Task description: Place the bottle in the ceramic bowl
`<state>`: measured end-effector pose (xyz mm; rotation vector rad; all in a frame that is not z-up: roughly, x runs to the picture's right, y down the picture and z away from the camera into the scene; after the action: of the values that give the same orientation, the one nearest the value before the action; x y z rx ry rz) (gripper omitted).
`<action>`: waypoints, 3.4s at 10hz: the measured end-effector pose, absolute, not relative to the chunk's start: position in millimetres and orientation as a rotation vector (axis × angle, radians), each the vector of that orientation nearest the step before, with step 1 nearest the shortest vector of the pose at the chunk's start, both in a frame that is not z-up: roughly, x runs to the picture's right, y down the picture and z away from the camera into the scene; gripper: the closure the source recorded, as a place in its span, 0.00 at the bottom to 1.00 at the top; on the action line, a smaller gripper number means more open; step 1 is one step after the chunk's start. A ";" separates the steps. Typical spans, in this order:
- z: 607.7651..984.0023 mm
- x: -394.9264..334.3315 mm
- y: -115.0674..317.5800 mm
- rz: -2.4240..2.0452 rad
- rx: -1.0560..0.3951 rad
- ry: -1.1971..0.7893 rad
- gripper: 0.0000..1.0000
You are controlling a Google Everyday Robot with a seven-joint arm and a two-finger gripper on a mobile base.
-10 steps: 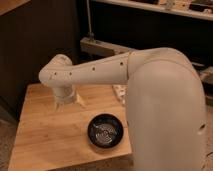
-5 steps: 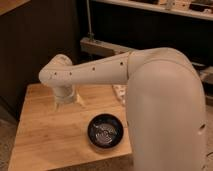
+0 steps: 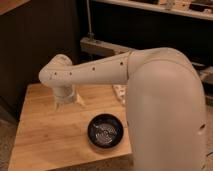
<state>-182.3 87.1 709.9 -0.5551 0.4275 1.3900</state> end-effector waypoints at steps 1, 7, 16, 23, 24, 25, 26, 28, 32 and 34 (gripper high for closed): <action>709.9 -182.3 87.1 1.390 -0.555 0.427 0.20; 715.8 -153.0 75.2 1.437 -0.499 0.374 0.20; 748.6 -54.1 39.2 1.556 -0.404 0.370 0.20; 817.7 12.5 -8.9 1.576 -0.440 0.308 0.20; 831.4 29.4 -20.2 1.556 -0.452 0.265 0.20; 840.1 42.2 -26.5 1.532 -0.461 0.223 0.20; 850.2 63.6 -31.9 1.493 -0.477 0.152 0.20; 868.9 99.9 -39.4 1.453 -0.525 0.034 0.20; 888.1 151.8 -51.4 1.411 -0.539 -0.137 0.20; 891.5 137.4 -51.4 1.389 -0.572 -0.134 0.20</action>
<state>137.4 -51.4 891.5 -0.5723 -0.1343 1.3891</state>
